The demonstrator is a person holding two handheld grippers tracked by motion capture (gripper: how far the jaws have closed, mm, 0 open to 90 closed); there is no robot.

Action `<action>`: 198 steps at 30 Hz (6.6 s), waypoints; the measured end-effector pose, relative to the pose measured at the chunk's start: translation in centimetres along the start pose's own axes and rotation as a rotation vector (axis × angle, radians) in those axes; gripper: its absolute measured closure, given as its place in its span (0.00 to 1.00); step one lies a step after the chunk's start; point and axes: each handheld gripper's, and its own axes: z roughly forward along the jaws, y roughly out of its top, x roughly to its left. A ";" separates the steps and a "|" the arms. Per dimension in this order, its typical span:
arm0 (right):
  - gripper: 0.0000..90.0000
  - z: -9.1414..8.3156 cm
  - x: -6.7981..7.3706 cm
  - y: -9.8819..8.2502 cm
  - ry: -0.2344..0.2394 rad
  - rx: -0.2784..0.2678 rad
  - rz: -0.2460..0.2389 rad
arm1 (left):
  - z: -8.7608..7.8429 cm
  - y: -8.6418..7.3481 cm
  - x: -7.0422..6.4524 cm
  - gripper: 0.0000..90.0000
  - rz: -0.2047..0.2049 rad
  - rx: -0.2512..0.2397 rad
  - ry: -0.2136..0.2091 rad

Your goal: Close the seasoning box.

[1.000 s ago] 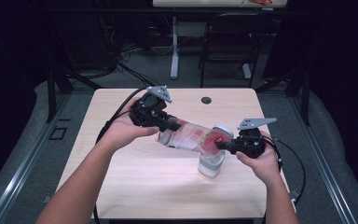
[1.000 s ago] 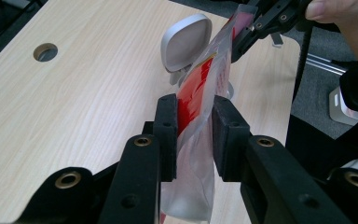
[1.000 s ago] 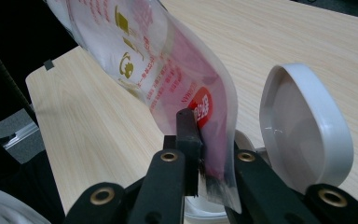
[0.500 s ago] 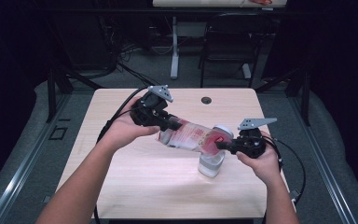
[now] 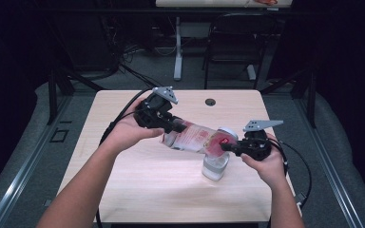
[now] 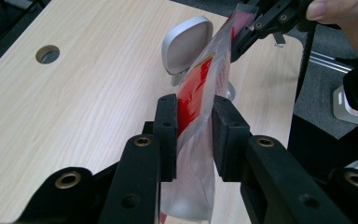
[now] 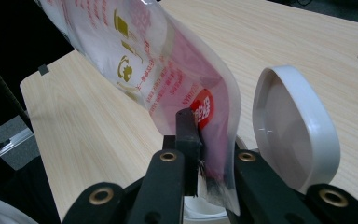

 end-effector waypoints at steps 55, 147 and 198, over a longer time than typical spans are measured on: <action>0.96 0.2 -0.1 -0.1 0.002 0.003 0.008 | 0.1 0.1 0.1 0.82 -0.013 -0.015 -0.009; 0.95 0.3 -0.6 -0.4 -0.004 0.020 0.025 | 0.5 1.6 -0.4 0.81 0.002 -0.031 -0.009; 0.97 -0.7 -1.0 -0.5 -0.027 0.011 0.036 | 1.1 1.8 -0.5 0.82 0.010 -0.034 -0.016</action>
